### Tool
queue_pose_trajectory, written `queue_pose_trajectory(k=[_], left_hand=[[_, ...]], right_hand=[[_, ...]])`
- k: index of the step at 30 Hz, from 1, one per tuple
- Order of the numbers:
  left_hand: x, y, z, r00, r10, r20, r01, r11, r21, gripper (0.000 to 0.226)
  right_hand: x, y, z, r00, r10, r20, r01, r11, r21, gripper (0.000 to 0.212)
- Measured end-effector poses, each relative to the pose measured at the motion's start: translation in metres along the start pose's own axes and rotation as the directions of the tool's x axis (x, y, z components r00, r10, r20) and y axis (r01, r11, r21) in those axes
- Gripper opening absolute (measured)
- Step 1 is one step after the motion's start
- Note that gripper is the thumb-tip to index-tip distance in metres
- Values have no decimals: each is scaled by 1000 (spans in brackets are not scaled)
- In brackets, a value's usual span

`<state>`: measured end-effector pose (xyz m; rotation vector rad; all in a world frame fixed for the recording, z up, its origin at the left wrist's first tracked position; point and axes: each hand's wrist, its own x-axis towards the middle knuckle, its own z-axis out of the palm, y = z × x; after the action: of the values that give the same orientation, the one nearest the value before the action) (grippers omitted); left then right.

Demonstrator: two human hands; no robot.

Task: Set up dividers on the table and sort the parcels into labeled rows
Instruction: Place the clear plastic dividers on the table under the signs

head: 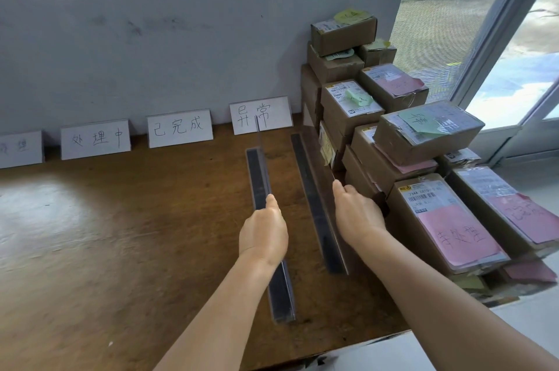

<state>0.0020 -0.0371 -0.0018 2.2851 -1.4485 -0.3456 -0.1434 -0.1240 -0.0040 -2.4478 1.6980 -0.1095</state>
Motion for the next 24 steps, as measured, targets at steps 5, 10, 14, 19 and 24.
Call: queue_pose_trajectory(k=[5,10,14,19,24], left_hand=[[-1,1,-1,1000,-13,-27,13,1000,-16,54],[-3,0,-1,999,-10,-34,9,999,-44,54],[-3,2,-1,1000,-6,-24,4,997,-72,54],[-3,0,-1,1000,1,-28,-4,996,-90,53],[-3,1,0,1000,2,-24,-4,995,-96,54]], right_hand=[[12,2,1,1000,-13,-23,11,998,-68,62],[19,5,4,999,-15,-39,12,997,-77,64],[23,3,8,999,-31,-29,29,997,-71,70],[24,4,8,1000,-1,-14,0,996,-90,74],[21,4,10,999,0,-32,-4,993,-118,73]])
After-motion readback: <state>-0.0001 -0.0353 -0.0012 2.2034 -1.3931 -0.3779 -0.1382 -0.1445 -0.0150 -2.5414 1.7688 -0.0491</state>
